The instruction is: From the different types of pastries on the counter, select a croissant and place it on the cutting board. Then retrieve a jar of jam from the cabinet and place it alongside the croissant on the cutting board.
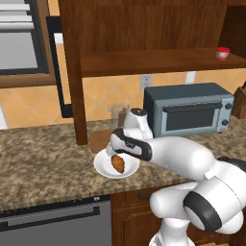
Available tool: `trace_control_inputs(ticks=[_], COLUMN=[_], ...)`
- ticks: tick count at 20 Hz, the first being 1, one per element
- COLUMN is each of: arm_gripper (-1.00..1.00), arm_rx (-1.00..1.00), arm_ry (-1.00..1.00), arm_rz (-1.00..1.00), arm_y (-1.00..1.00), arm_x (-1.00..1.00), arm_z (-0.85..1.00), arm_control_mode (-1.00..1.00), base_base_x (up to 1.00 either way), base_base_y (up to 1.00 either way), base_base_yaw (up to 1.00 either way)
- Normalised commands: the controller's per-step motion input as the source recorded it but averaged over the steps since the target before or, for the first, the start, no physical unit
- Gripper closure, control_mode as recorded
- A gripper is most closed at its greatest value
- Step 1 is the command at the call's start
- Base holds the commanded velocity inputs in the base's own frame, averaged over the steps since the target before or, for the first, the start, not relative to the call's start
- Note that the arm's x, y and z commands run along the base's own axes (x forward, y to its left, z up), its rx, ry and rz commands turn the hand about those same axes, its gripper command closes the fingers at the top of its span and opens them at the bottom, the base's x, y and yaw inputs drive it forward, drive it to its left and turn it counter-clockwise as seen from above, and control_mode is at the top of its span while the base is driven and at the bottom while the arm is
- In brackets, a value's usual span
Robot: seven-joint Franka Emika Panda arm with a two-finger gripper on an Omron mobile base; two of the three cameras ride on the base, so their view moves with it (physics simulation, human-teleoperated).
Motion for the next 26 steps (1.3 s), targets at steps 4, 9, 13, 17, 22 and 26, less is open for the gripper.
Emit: trace_control_inputs(ticks=[4, 9, 13, 17, 22, 26], arm_gripper=[-1.00, -1.00, -1.00, -1.00, -1.00, -1.00], arm_rx=[0.00, 0.00, 0.00, 0.00, 0.00, 0.00], arm_ry=[0.00, 0.00, 0.00, 0.00, 0.00, 0.00], arm_rz=[0.00, 0.00, 0.00, 0.00, 0.00, 0.00], arm_y=[0.14, 0.00, 0.00, 0.01, 0.03, 0.01], arm_x=[0.00, 0.00, 0.00, 0.00, 0.00, 0.00], arm_z=[-0.18, -0.23, -0.22, -0.24, -0.26, -0.21], arm_control_mode=[-1.00, -1.00, -1.00, -1.00, -1.00, -1.00], base_base_x=[0.00, 0.00, 0.00, 0.00, 0.00, 0.00], base_base_y=[0.00, 0.00, 0.00, 0.00, 0.00, 0.00], base_base_yaw=[0.00, 0.00, 0.00, 0.00, 0.00, 0.00])
